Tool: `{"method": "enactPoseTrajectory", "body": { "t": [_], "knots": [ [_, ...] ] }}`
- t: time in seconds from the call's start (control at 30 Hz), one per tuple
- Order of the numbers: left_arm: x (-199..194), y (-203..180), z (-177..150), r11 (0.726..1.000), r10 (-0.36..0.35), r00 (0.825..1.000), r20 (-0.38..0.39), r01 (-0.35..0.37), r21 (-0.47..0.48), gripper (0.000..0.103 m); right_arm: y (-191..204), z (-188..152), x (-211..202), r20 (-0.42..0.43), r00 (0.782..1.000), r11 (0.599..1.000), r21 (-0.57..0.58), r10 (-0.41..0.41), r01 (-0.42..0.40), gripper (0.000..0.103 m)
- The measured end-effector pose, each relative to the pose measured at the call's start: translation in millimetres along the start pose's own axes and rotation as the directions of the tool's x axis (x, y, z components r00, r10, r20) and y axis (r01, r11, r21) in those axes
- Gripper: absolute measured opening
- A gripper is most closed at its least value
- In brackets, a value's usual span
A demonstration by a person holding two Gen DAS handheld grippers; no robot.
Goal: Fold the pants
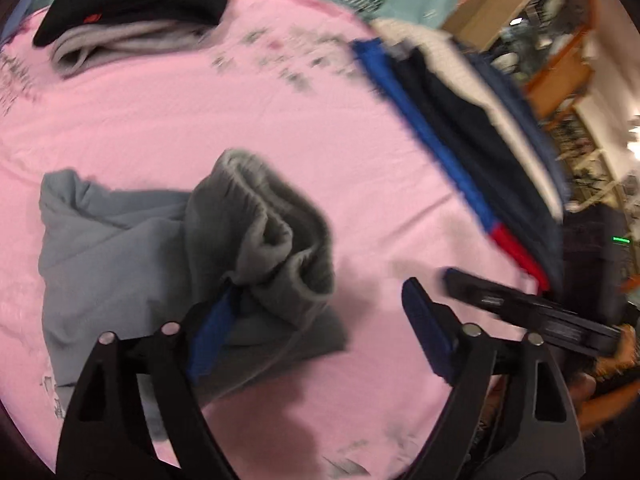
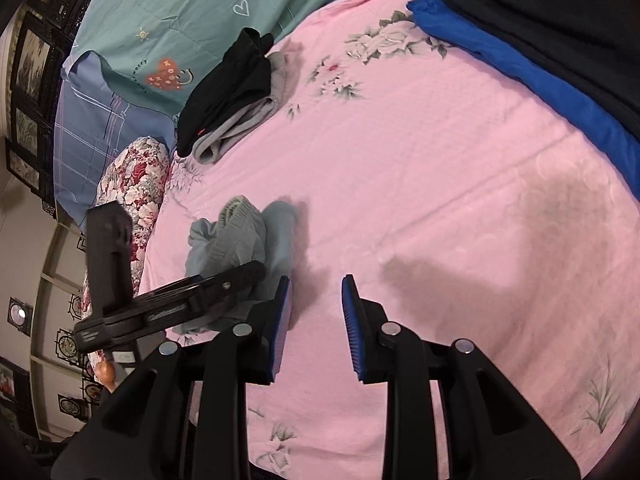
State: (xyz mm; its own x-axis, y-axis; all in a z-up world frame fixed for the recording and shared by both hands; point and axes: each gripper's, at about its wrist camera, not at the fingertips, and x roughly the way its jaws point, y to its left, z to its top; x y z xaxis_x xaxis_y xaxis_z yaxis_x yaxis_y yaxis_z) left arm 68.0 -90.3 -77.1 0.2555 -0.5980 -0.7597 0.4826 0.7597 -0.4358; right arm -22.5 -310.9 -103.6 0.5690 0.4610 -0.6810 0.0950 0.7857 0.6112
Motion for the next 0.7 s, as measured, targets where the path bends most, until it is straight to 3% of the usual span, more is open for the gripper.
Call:
{"method": "enactPoseTrajectory", "body": {
  "t": [0.07,0.13,0.23,0.3,0.33,0.4,0.5,0.6,0.7],
  "knots": [
    [-30,0,-2,1.0,-0.027,0.997,0.075,0.026,0.007,0.092,-2,0,4,-0.013,1.0,1.0,0.008,0.004,-0.004,0.028],
    [-57,13,-2,0.999,0.029,0.987,0.157,-0.023,-0.04,0.093,0,1,8,-0.021,1.0,1.0,0.007,0.008,-0.008,0.028],
    [-79,49,-5,0.984,0.13,0.971,0.201,-0.101,-0.146,0.092,13,2,14,-0.042,0.999,1.0,-0.02,0.018,-0.019,0.028],
    [-85,73,-11,0.97,0.158,0.966,0.204,-0.113,-0.216,0.079,33,6,21,-0.066,0.997,0.997,-0.058,0.041,-0.045,0.028],
    [-87,88,-15,0.963,0.141,0.971,0.192,-0.09,-0.253,0.073,45,8,24,-0.074,0.996,0.994,-0.087,0.053,-0.06,0.028],
    [-83,103,-17,0.956,0.107,0.979,0.172,-0.054,-0.288,0.046,76,12,29,-0.087,0.993,0.984,-0.157,0.077,-0.09,0.028],
    [-63,112,-18,0.956,0.053,0.99,0.129,-0.013,-0.294,0.026,118,20,46,-0.111,0.988,0.96,-0.247,0.103,-0.128,0.028],
    [-41,118,-27,0.957,0.037,0.997,0.069,-0.016,-0.289,0.024,137,27,73,-0.126,0.99,0.956,-0.277,0.062,-0.095,0.028],
    [-30,123,-38,0.957,0.029,0.999,0.026,-0.02,-0.289,0.024,128,28,102,-0.142,0.988,0.966,-0.258,-0.061,0.023,0.028]
  ]
}}
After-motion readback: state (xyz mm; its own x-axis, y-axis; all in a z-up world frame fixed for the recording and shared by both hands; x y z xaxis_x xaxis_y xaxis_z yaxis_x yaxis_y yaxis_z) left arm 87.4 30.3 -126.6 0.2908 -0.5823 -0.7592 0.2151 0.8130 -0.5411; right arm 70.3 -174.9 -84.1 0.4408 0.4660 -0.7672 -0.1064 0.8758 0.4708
